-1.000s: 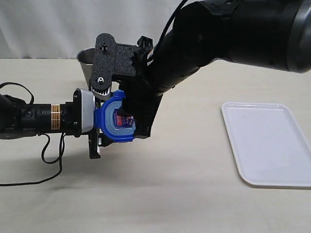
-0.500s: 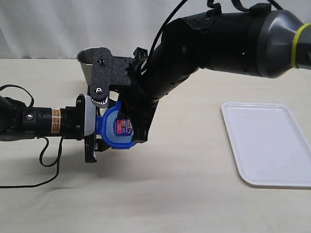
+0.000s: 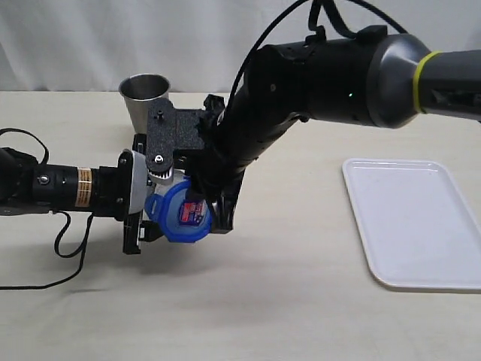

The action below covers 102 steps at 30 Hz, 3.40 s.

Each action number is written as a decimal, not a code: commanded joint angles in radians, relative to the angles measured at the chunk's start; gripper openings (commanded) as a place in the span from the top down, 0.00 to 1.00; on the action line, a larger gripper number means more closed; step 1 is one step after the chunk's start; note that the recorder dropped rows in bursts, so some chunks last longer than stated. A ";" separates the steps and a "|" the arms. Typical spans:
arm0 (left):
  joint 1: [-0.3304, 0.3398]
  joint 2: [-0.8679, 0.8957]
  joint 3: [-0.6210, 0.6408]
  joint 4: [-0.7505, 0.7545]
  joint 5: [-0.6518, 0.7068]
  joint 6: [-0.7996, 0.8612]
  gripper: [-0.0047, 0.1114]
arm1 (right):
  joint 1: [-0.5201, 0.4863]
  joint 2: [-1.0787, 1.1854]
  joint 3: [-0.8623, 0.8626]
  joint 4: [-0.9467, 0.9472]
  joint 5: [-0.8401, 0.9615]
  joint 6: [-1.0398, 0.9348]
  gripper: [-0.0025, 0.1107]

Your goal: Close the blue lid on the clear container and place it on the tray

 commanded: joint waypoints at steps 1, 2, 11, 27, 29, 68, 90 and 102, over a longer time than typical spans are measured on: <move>-0.021 -0.017 -0.002 -0.048 -0.254 -0.137 0.96 | 0.018 0.070 0.030 0.058 0.074 -0.005 0.70; -0.021 -0.017 -0.002 -0.048 -0.254 -0.139 0.96 | 0.018 0.070 0.030 0.056 0.074 -0.005 0.70; -0.021 -0.017 -0.002 -0.093 -0.222 -0.271 0.96 | 0.002 0.010 -0.031 -0.199 0.039 0.310 0.70; -0.021 -0.019 -0.002 -0.177 0.089 -0.434 0.96 | -0.183 -0.035 -0.184 -0.045 0.056 0.819 0.70; -0.021 -0.019 -0.002 -0.185 0.107 -0.434 0.96 | -0.202 -0.035 -0.221 0.126 0.128 0.794 0.68; -0.021 -0.039 -0.002 -0.167 0.077 -0.486 0.96 | -0.084 0.150 -0.292 0.004 0.103 0.868 0.69; -0.021 -0.039 -0.002 -0.150 0.079 -0.477 0.96 | 0.005 0.115 -0.388 -0.297 0.122 0.919 0.68; -0.021 -0.039 -0.002 -0.177 -0.086 -0.462 0.96 | -0.143 -0.101 -0.350 -0.218 0.245 0.906 0.50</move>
